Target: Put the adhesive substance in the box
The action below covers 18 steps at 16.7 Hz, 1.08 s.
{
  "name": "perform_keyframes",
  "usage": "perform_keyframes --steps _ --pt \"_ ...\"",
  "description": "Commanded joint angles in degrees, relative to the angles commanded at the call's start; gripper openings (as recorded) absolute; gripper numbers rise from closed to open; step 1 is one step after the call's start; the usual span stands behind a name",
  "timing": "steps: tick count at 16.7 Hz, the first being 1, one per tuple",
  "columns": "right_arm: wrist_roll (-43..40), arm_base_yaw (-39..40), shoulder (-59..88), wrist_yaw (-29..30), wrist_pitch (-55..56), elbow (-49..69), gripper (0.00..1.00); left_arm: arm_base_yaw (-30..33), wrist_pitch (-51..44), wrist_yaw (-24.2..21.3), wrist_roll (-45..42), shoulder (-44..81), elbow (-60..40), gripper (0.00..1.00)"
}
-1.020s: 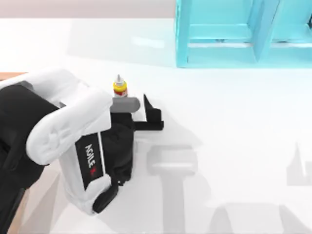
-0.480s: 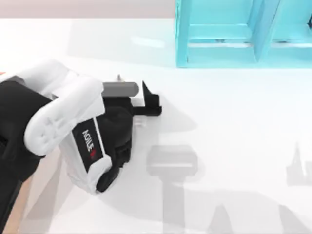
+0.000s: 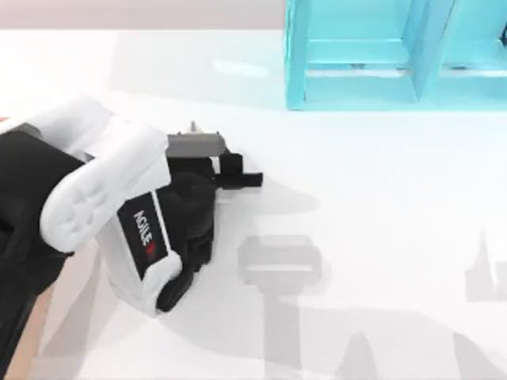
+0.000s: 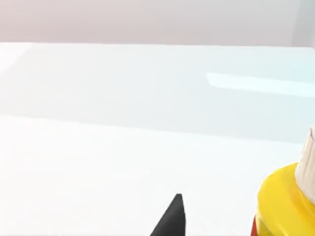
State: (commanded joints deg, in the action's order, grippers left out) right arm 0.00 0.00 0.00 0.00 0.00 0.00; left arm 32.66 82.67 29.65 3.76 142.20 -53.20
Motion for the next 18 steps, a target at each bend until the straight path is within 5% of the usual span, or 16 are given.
perform_keyframes --steps 5,18 --pt "0.00 0.00 0.00 0.00 0.00 0.00 1.00 0.00 0.00 0.00 0.00 0.00 0.00 0.02" --pt "0.00 0.00 0.00 0.00 0.00 0.00 1.00 0.01 -3.73 -0.09 -0.11 -4.20 0.87 0.00"
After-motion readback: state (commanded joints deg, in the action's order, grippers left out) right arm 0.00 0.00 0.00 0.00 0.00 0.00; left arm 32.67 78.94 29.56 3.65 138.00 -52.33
